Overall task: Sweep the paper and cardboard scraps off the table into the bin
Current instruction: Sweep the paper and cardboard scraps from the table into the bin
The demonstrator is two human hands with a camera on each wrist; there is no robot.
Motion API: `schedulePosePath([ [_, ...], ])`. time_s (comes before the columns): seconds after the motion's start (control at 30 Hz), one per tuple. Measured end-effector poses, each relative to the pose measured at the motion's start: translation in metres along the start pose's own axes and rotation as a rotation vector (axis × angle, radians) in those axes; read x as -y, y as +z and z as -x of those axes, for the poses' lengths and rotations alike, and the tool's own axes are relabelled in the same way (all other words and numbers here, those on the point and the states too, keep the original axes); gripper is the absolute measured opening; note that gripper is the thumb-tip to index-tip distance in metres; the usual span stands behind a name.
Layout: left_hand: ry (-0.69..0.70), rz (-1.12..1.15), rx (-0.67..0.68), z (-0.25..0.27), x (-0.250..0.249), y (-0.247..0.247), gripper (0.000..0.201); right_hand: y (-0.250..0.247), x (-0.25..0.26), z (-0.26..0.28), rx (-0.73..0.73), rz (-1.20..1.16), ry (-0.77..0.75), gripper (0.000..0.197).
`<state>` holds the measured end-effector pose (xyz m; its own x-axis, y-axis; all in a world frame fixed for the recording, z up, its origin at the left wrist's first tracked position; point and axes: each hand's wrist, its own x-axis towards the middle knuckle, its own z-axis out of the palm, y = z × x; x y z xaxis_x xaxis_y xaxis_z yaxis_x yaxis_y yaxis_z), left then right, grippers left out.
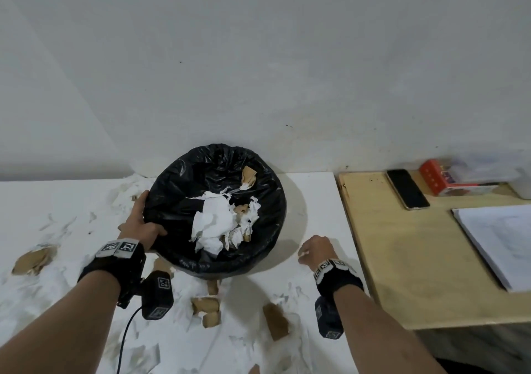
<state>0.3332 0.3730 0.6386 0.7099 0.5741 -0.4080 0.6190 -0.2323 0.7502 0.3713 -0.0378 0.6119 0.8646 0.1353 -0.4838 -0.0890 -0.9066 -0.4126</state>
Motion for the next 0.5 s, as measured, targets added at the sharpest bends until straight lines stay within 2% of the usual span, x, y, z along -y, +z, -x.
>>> schedulePosePath([
  [0.13, 0.012, -0.026, 0.002, 0.013, 0.009, -0.011, 0.109, -0.025, 0.012, 0.040, -0.180, -0.245, 0.006, 0.015],
  [0.3, 0.057, -0.039, 0.071, 0.034, 0.012, -0.020, 0.106, -0.069, 0.068, 0.087, -0.373, -0.393, -0.129, 0.015],
  [0.4, 0.087, -0.060, 0.072, 0.079, -0.006, -0.032, 0.105, -0.073, 0.106, 0.110, -0.420, -0.393, -0.213, 0.013],
  [0.5, 0.129, -0.017, 0.088, 0.130, -0.024, -0.036, 0.097, -0.059, 0.132, 0.128, -0.401, -0.392, -0.273, 0.019],
])
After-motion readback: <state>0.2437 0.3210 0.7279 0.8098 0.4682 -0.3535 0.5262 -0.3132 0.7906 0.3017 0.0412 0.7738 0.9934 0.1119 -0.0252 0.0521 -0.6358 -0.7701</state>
